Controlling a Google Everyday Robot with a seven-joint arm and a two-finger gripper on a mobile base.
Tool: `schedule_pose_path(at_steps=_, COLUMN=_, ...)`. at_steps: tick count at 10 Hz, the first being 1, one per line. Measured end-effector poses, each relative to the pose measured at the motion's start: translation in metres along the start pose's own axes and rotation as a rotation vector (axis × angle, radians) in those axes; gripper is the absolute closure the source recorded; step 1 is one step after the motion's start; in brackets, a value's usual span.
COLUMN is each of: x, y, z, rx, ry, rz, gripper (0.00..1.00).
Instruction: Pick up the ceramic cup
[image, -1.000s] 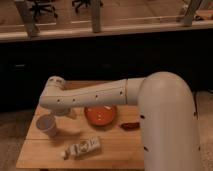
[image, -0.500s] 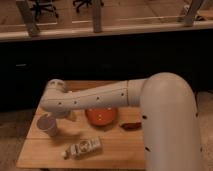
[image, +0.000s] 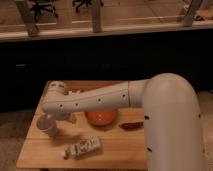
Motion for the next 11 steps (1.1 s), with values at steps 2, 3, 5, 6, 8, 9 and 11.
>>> schedule_pose_path(at_steps=2, x=-0.003, y=-0.001, z=-0.004, rx=0.012, ry=-0.004, rz=-0.001, gripper=0.54)
schedule_pose_path(at_steps=3, x=-0.005, y=-0.003, z=-0.005, rx=0.016, ry=-0.007, rz=-0.005, gripper=0.62)
schedule_pose_path(at_steps=5, x=-0.005, y=-0.004, z=-0.009, rx=0.024, ry=-0.006, rz=-0.013, gripper=0.83)
schedule_pose_path(at_steps=6, x=-0.006, y=-0.001, z=-0.01, rx=0.027, ry=-0.008, rz=-0.011, gripper=0.93)
schedule_pose_path(at_steps=8, x=0.0, y=0.003, z=-0.017, rx=0.036, ry=-0.009, rz=-0.017, gripper=0.99)
schedule_pose_path(at_steps=9, x=0.002, y=0.0, z=-0.024, rx=0.041, ry=-0.011, rz=-0.024, gripper=1.0)
schedule_pose_path(at_steps=11, x=0.005, y=-0.002, z=-0.031, rx=0.051, ry=-0.017, rz=-0.034, gripper=1.0)
